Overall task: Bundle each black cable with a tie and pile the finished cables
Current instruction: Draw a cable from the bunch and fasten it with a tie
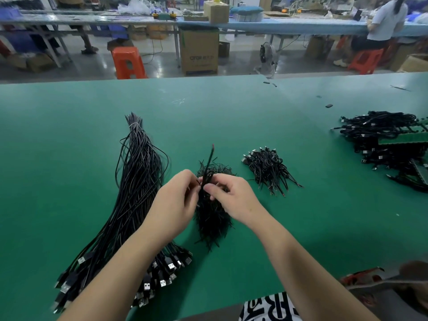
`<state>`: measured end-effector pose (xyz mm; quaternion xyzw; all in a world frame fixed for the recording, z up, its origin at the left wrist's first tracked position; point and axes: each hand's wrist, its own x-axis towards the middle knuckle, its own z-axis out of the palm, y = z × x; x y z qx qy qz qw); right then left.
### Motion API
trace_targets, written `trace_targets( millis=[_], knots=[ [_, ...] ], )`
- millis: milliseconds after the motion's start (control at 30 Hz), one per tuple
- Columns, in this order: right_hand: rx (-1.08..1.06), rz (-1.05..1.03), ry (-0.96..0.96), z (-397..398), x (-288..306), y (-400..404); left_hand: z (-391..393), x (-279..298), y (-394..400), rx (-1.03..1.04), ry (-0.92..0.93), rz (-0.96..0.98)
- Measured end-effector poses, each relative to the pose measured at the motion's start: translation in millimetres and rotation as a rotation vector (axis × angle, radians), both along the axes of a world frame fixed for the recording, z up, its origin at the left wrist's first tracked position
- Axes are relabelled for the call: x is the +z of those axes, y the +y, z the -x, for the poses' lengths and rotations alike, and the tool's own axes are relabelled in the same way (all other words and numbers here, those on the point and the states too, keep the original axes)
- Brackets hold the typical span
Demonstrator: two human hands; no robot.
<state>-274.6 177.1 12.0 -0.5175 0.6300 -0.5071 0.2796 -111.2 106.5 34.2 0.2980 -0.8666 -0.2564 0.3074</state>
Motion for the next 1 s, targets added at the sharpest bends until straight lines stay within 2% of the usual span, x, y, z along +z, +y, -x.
trace_targets(
  millis=[67,167,233,300,467,667,800,900,1000],
  knots=[
    [0.030,-0.034,-0.080,-3,-2,2,-1,0,1,-0.042,-0.029,0.141],
    [0.090,-0.096,-0.321,-4,-5,3,-4,0,-1,-0.096,-0.157,0.444],
    [0.092,-0.146,-0.417,-6,-7,2,-4,-3,-2,-0.128,-0.221,0.567],
    [0.067,-0.155,-0.416,-9,-8,1,-5,-7,1,-0.119,-0.220,0.518],
    [0.035,-0.102,-0.350,-13,-8,-1,-7,-12,2,-0.066,-0.059,0.150],
    [0.080,-0.110,-0.333,-17,-2,1,-7,-14,-8,0.049,0.009,-0.068],
    [0.129,-0.084,-0.296,-18,-1,3,-13,-15,-13,0.015,0.079,-0.224],
    [0.122,-0.092,-0.264,-18,3,3,-16,-13,-12,-0.005,0.075,-0.158],
    [0.055,-0.093,-0.042,-15,5,2,-15,-9,-7,-0.051,0.075,0.087]
  ],
)
